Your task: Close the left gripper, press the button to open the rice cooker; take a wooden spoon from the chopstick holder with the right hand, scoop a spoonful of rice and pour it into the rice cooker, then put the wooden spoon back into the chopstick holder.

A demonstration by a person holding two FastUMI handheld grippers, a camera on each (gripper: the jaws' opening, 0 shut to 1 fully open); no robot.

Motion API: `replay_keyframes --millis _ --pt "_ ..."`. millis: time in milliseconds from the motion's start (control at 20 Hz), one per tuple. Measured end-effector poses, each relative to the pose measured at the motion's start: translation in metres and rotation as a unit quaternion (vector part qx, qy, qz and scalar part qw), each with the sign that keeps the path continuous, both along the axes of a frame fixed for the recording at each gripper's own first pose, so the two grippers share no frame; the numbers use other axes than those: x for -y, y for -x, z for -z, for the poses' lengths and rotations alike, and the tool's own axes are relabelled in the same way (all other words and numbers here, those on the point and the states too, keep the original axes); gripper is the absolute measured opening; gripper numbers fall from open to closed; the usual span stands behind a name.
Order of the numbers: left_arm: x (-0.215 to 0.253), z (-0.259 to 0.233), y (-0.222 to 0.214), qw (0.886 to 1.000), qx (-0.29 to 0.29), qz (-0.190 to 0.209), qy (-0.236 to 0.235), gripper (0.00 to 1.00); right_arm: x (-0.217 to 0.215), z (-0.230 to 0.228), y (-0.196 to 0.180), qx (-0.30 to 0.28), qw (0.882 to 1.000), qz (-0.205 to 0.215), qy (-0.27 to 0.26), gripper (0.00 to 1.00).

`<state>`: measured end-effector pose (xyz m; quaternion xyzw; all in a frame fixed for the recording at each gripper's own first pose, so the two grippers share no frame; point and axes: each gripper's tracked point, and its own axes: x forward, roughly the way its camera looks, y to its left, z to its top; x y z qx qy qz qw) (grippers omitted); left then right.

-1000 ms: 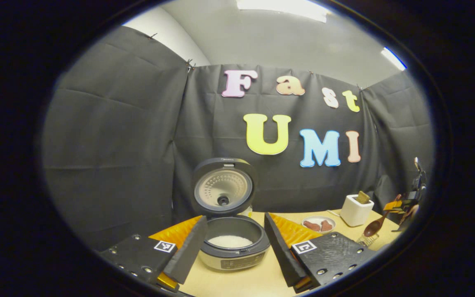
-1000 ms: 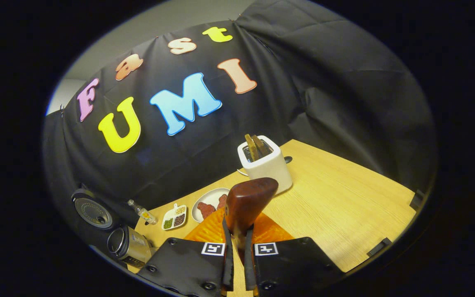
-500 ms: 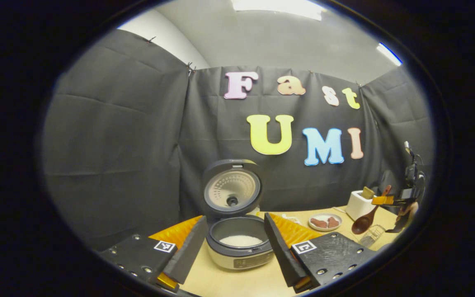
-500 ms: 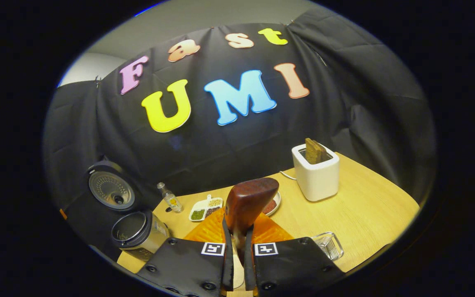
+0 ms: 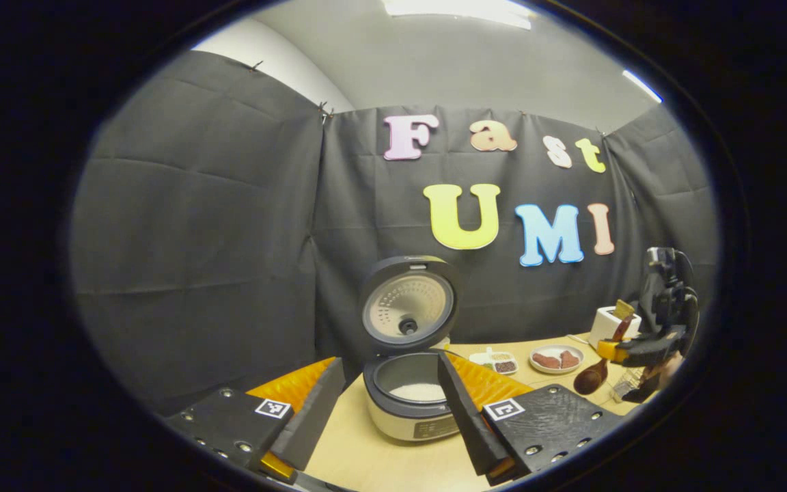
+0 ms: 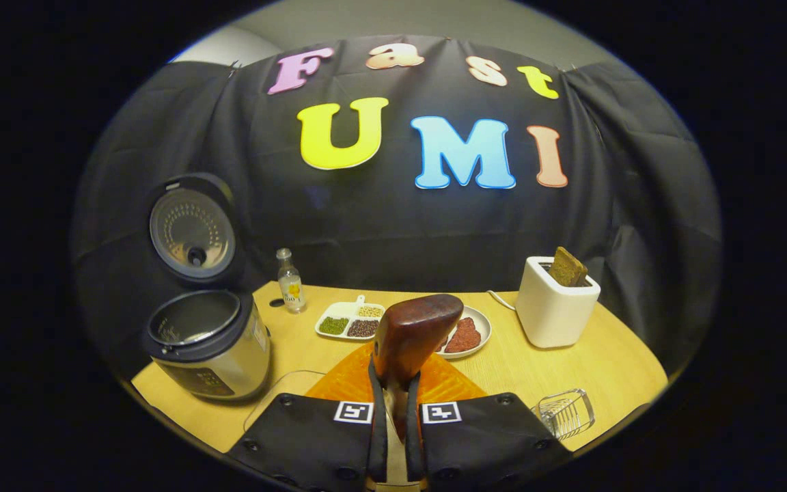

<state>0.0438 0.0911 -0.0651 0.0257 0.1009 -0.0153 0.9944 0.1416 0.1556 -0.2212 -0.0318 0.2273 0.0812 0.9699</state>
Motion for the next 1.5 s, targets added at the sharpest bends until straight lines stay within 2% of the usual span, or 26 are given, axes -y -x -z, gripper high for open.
replay_keyframes --millis 50,100,150,200,300,450,650,800,850,950,1050,1150,1200,1300,1350,1450,1500 --pt "-0.005 0.002 -0.001 1.000 0.000 -0.005 0.002 0.81 -0.004 0.006 0.002 0.003 1.000 -0.005 0.027 0.08" --pt "-0.011 0.002 -0.003 1.000 0.001 -0.011 0.004 0.87 -0.005 0.010 0.004 0.009 0.998 -0.008 0.056 0.12" --pt "-0.014 0.003 -0.004 1.000 0.003 -0.015 0.005 0.87 -0.005 0.014 0.005 0.016 0.996 -0.007 0.087 0.07" --pt "-0.016 0.003 -0.005 1.000 0.003 -0.018 0.006 0.87 -0.008 0.017 0.006 0.024 0.993 -0.012 0.113 0.12" --pt "-0.022 0.004 -0.006 1.000 0.003 -0.022 0.007 0.87 -0.017 0.032 0.008 0.025 0.987 -0.017 0.159 0.12" --pt "-0.031 0.007 -0.006 1.000 0.001 -0.029 0.003 0.87 -0.029 0.061 0.016 -0.005 0.985 -0.022 0.174 0.12" --pt "-0.035 0.013 -0.005 0.999 -0.007 -0.032 0.008 0.87 -0.054 0.075 0.030 -0.047 0.991 -0.036 0.122 0.12" --pt "-0.038 0.016 -0.006 0.999 -0.011 -0.035 0.014 0.87 -0.060 0.070 0.030 -0.064 0.995 -0.029 0.075 0.12" --pt "-0.037 0.016 -0.006 0.999 -0.011 -0.034 0.017 0.81 -0.060 0.068 0.032 -0.072 0.996 -0.024 0.051 0.12" --pt "-0.035 0.017 -0.008 0.999 -0.010 -0.032 0.021 0.81 -0.058 0.068 0.031 -0.097 0.995 -0.008 -0.008 0.12" --pt "-0.031 0.017 -0.009 0.999 -0.010 -0.028 0.024 0.81 -0.055 0.068 0.030 -0.131 0.988 0.015 -0.079 0.12" --pt "-0.025 0.017 -0.011 0.999 -0.010 -0.024 0.027 0.81 -0.047 0.070 0.026 -0.159 0.975 0.043 -0.150 0.12" --pt "-0.022 0.016 -0.010 0.999 -0.010 -0.021 0.029 0.81 -0.041 0.071 0.024 -0.178 0.964 0.062 -0.187 0.12" --pt "-0.016 0.016 -0.011 0.999 -0.013 -0.017 0.033 0.81 -0.026 0.078 0.022 -0.213 0.934 0.113 -0.265 0.12" --pt "-0.013 0.018 -0.012 0.999 -0.015 -0.015 0.036 0.87 -0.018 0.082 0.021 -0.226 0.918 0.136 -0.297 0.12" --pt "-0.008 0.018 -0.013 0.999 -0.017 -0.013 0.040 0.87 -0.007 0.090 0.026 -0.252 0.883 0.172 -0.356 0.10" --pt "-0.006 0.017 -0.014 0.999 -0.017 -0.011 0.041 0.87 -0.002 0.092 0.027 -0.263 0.865 0.186 -0.384 0.12"
